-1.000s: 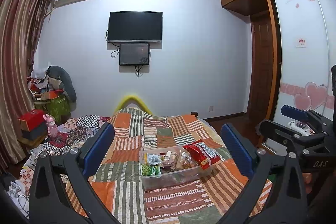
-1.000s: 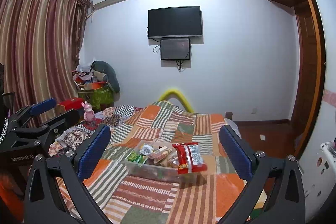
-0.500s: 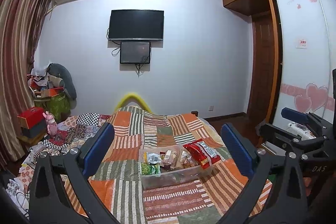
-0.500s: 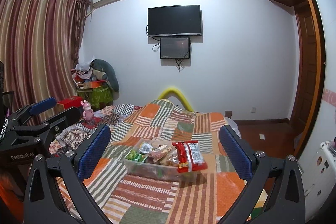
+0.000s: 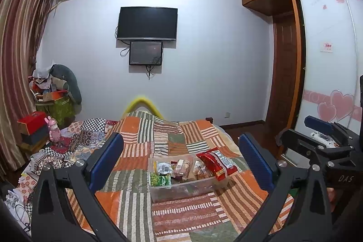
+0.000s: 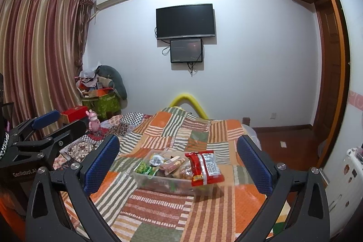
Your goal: Organize snacks
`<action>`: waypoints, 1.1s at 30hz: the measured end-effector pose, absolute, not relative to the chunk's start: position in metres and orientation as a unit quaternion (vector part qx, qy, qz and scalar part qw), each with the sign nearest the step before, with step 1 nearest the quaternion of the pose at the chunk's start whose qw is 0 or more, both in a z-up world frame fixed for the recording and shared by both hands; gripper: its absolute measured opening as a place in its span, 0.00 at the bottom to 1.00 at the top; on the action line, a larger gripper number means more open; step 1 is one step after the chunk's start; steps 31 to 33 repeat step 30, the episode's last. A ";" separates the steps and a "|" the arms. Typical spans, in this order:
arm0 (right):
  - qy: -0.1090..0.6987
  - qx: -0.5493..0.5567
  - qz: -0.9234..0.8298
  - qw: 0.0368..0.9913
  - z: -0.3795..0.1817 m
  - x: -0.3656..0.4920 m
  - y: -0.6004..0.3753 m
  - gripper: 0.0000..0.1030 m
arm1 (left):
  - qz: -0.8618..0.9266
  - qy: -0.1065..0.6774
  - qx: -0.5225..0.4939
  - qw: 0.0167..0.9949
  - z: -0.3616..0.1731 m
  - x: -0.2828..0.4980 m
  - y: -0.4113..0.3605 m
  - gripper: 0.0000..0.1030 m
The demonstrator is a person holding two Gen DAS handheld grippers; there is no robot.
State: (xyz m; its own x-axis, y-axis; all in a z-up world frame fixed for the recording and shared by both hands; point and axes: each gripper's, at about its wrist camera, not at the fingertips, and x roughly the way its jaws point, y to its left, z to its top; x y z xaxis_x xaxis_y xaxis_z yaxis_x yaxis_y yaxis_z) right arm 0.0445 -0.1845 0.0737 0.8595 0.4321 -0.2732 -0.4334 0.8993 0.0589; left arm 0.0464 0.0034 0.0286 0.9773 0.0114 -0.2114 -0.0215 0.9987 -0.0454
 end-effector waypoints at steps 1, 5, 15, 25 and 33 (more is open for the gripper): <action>0.141 -0.002 0.224 0.964 0.074 0.045 -0.185 1.00 | 0.006 0.107 -0.023 0.994 0.028 0.047 0.003 1.00; 0.140 0.000 0.222 0.965 0.075 0.045 -0.185 1.00 | 0.000 0.107 -0.022 0.994 0.027 0.047 0.003 1.00; 0.136 0.002 0.219 0.966 0.077 0.045 -0.184 1.00 | -0.009 0.113 -0.020 0.993 0.027 0.049 0.003 1.00; 0.138 0.000 0.222 0.965 0.077 0.045 -0.181 1.00 | -0.013 0.113 -0.012 0.993 0.025 0.049 0.001 1.00; 0.138 -0.003 0.223 0.965 0.077 0.046 -0.180 1.00 | -0.013 0.117 -0.017 0.993 0.022 0.050 0.004 1.00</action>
